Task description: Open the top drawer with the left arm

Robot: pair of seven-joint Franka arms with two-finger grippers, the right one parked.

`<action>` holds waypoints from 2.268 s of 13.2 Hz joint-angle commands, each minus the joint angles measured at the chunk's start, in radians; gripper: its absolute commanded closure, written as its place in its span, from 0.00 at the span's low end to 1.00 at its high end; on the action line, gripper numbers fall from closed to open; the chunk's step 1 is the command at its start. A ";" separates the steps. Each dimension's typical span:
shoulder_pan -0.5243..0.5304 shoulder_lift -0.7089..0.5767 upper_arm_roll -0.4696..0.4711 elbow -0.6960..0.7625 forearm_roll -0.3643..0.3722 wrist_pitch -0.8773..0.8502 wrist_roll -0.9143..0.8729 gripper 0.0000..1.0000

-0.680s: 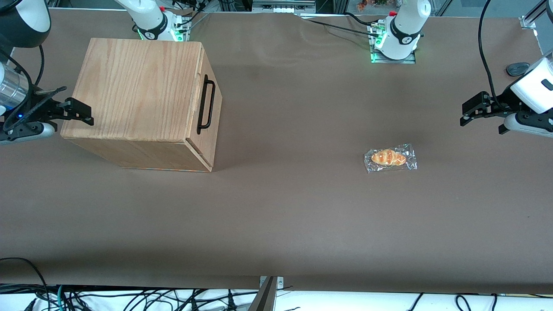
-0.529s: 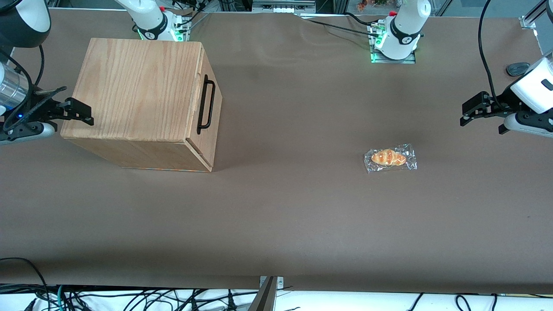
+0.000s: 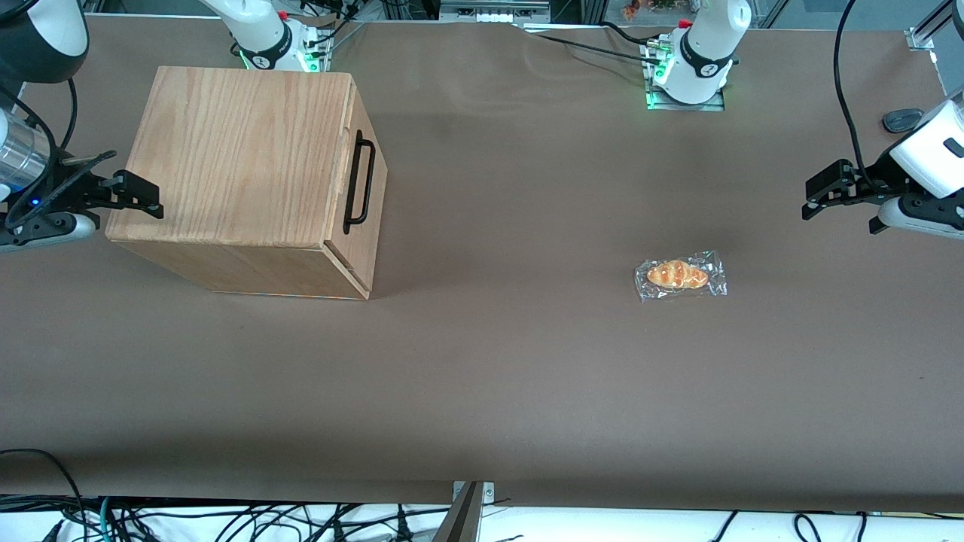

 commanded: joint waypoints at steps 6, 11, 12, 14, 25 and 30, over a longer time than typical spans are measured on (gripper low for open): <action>0.004 0.000 -0.005 0.016 0.001 -0.017 0.023 0.00; 0.004 0.001 -0.007 0.016 0.001 -0.017 0.023 0.00; 0.004 0.000 -0.007 0.016 0.001 -0.017 0.023 0.00; 0.004 0.001 -0.007 0.016 0.001 -0.017 0.023 0.00; 0.004 0.003 -0.007 0.016 0.002 -0.014 0.021 0.00; -0.001 0.038 -0.019 0.016 -0.031 -0.008 0.004 0.00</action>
